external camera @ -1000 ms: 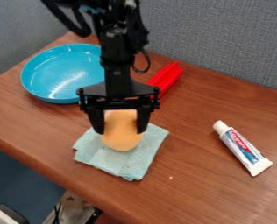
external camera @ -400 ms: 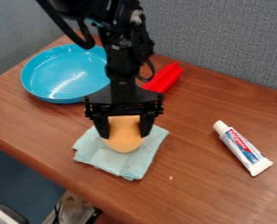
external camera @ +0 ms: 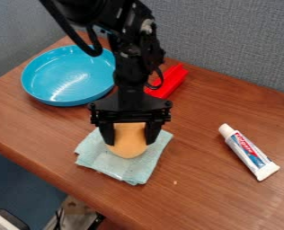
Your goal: Put the yellow ball on the blue plate
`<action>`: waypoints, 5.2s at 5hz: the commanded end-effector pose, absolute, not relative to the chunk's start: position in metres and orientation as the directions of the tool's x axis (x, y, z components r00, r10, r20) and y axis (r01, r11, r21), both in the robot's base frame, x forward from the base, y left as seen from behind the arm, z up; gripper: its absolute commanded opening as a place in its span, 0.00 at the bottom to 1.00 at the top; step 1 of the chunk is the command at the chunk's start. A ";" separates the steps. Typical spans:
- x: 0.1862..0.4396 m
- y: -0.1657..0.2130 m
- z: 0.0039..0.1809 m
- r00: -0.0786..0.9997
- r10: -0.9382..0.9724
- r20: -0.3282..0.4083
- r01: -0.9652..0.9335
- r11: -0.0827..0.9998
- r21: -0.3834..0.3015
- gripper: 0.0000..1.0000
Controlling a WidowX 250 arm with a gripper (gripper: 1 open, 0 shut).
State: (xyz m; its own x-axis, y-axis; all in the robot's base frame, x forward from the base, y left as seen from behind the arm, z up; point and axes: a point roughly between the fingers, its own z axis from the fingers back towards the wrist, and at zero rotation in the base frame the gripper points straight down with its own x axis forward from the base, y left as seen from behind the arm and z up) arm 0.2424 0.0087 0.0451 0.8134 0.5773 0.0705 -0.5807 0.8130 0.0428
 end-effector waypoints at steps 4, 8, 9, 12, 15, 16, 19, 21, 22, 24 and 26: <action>0.242 0.010 0.038 0.798 0.595 0.100 -0.602 0.794 0.085 1.00; 0.242 0.014 0.038 0.787 0.607 0.111 -0.616 0.781 0.101 1.00; 0.242 0.014 0.038 0.785 0.610 0.114 -0.620 0.778 0.104 1.00; 0.241 0.016 0.041 0.777 0.618 0.120 -0.629 0.769 0.111 1.00; 0.240 0.017 0.044 0.771 0.624 0.126 -0.636 0.763 0.114 1.00; 0.240 0.017 0.045 0.770 0.625 0.128 -0.638 0.761 0.116 1.00; 0.240 0.020 0.044 0.764 0.633 0.125 -0.645 0.755 0.122 0.00; 0.241 0.025 0.058 0.763 0.638 0.106 -0.647 0.756 0.099 0.00; 0.244 0.030 0.074 0.755 0.649 0.090 -0.655 0.752 0.071 0.00; 0.256 0.066 0.119 0.720 0.690 0.069 -0.692 0.722 0.002 0.00; 0.280 0.139 0.128 0.629 0.773 0.083 -0.774 0.632 -0.018 0.00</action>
State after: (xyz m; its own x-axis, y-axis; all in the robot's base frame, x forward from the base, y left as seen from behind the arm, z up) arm 0.2741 0.1350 0.1144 0.6264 0.7787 0.0371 -0.7793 0.6267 0.0028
